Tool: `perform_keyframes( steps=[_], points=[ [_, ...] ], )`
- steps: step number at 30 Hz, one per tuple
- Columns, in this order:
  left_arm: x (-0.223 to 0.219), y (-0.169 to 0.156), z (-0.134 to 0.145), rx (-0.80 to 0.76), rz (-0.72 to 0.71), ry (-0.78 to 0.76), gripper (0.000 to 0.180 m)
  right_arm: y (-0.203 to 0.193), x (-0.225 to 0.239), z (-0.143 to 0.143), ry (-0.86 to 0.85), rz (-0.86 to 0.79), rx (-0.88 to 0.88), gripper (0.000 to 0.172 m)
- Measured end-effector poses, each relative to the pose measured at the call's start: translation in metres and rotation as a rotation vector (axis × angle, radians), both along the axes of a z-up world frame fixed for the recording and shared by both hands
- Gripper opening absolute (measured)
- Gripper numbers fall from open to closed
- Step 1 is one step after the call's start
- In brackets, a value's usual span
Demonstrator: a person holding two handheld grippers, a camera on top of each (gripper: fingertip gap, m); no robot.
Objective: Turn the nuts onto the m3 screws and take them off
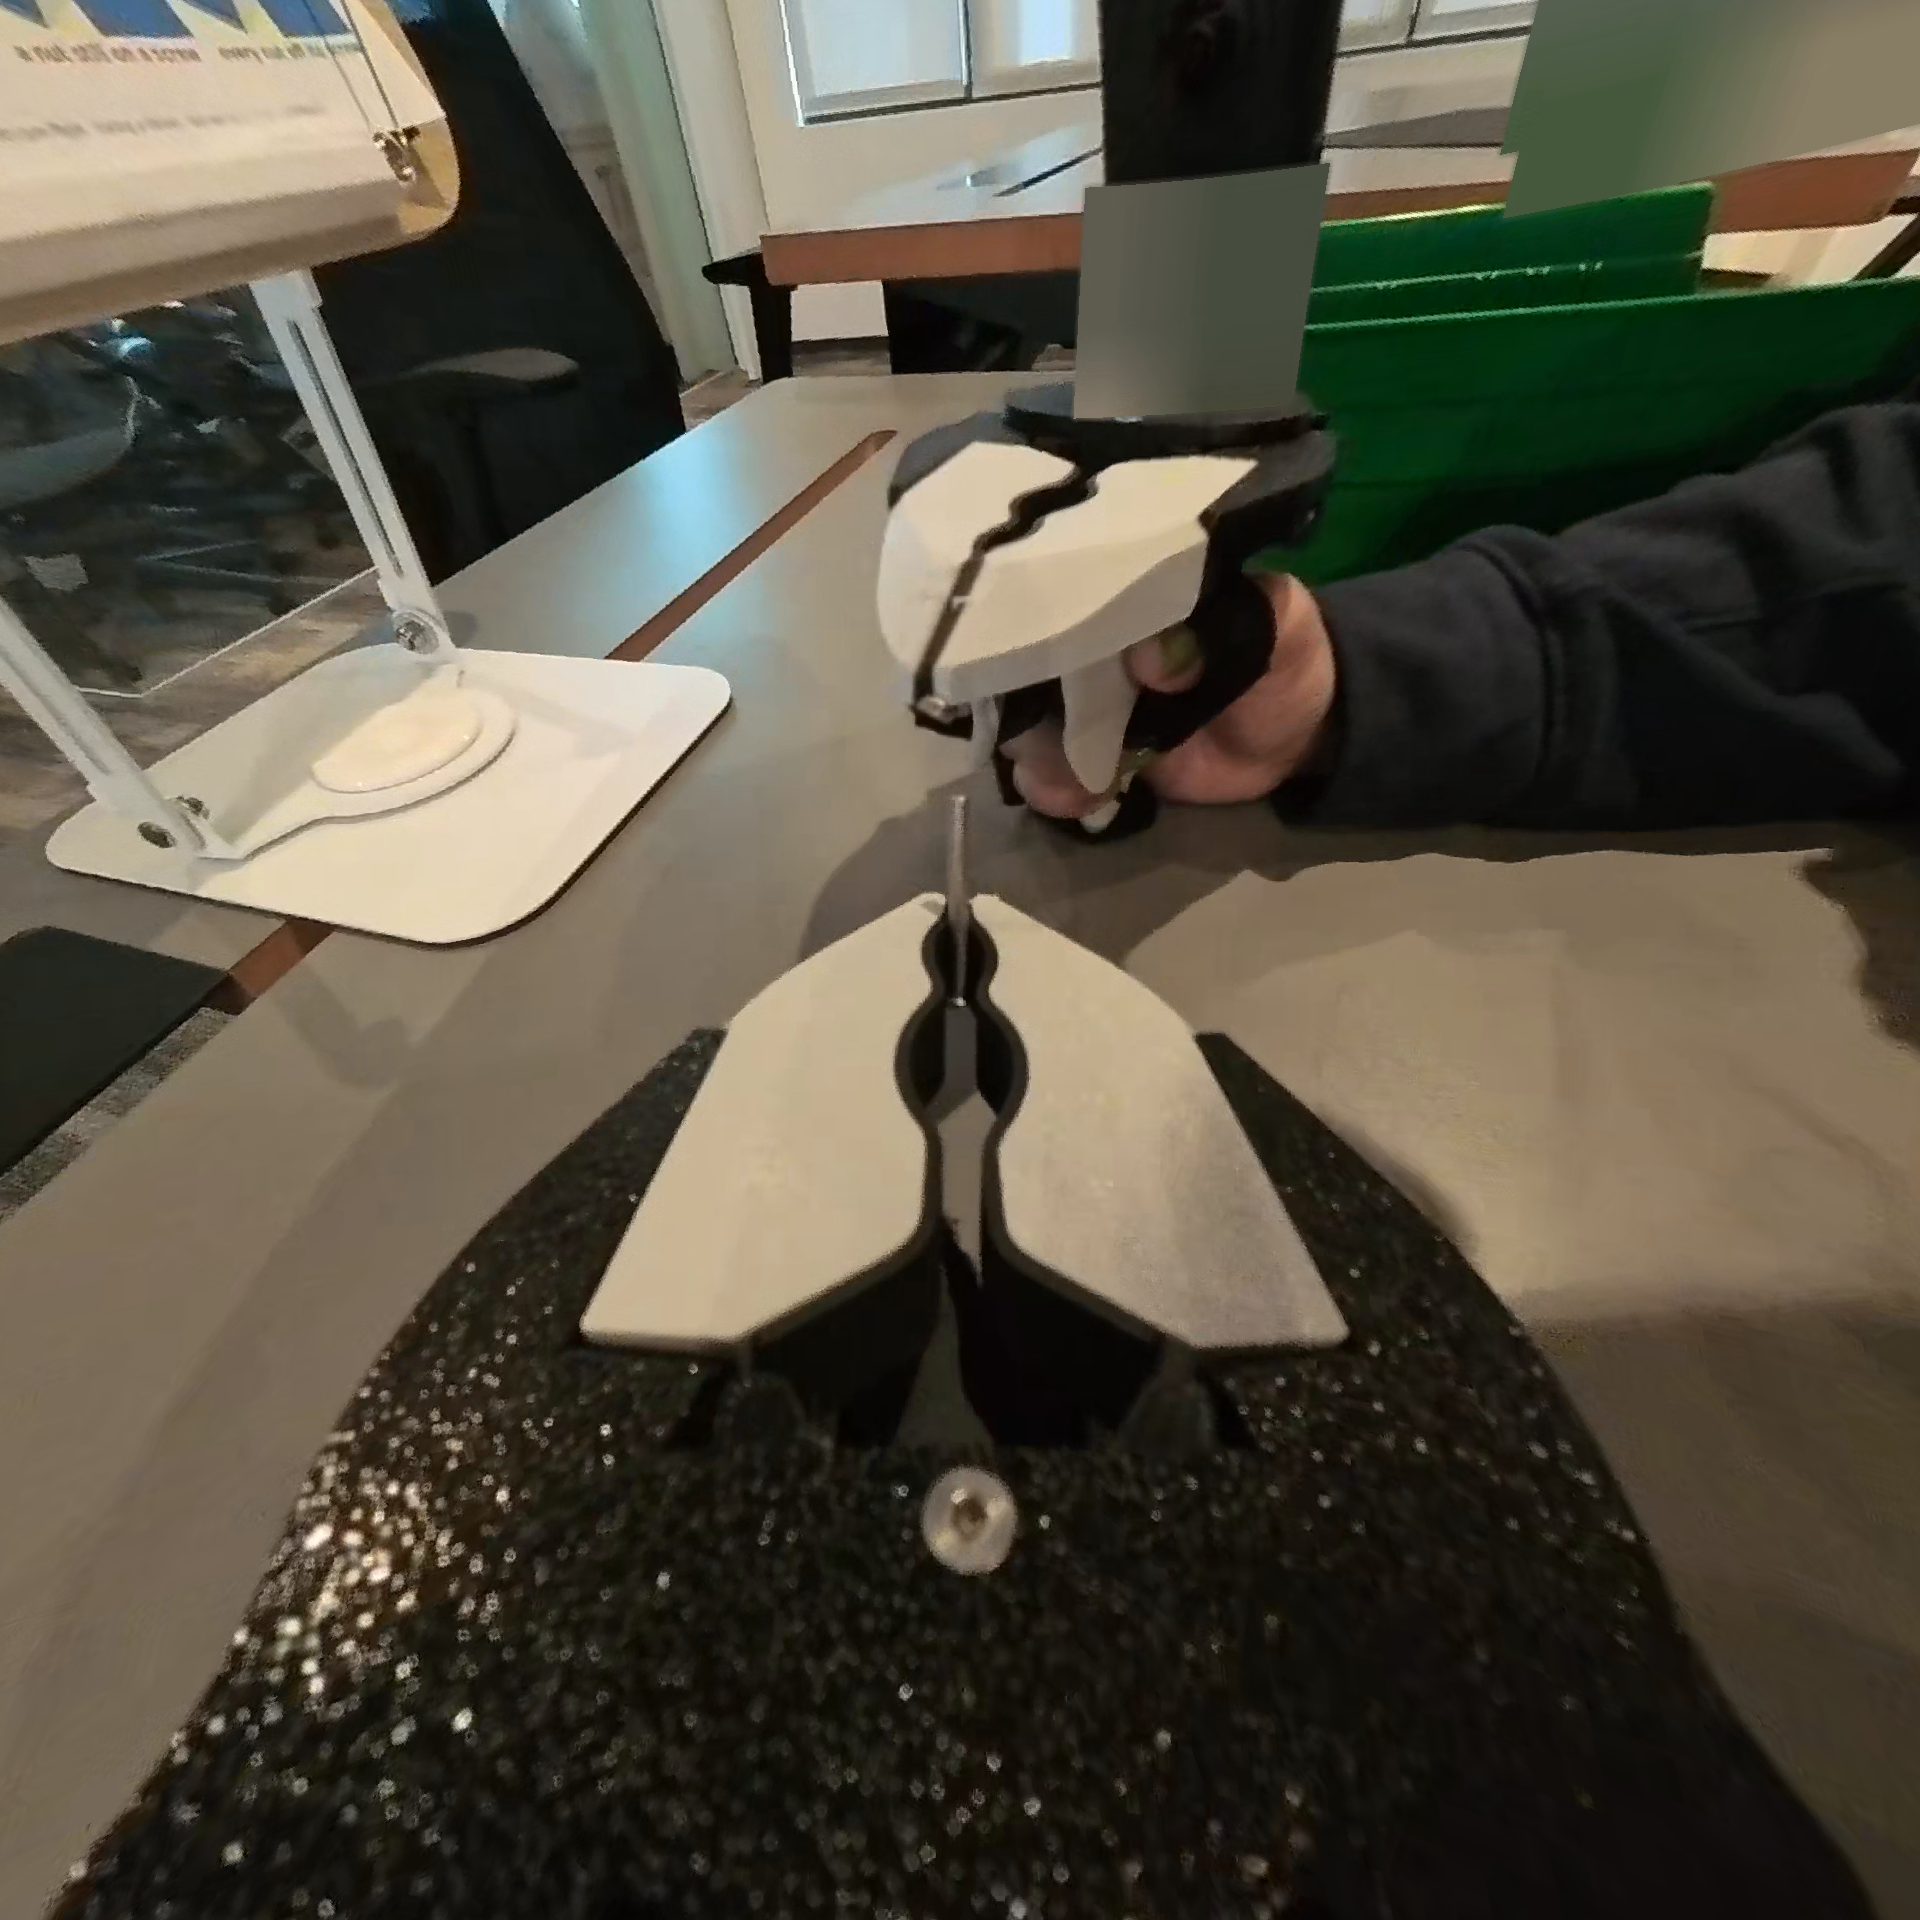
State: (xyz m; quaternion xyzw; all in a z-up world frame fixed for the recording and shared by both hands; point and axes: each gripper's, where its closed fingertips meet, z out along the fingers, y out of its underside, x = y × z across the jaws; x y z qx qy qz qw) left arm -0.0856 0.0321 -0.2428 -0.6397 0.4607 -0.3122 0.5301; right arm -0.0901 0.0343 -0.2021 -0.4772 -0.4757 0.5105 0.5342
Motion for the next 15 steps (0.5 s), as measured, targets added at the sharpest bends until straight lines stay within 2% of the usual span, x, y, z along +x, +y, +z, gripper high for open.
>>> perform_keyframes(
  steps=[6,15],
  points=[
    [0.004,-0.006,-0.005,0.008,-0.033,0.041,0.000,-0.015,-0.002,0.003,0.025,0.068,-0.026,0.000],
    [0.009,-0.010,-0.014,0.011,-0.061,0.109,0.000,-0.020,-0.002,-0.005,-0.042,0.090,-0.049,0.000]
  ],
)
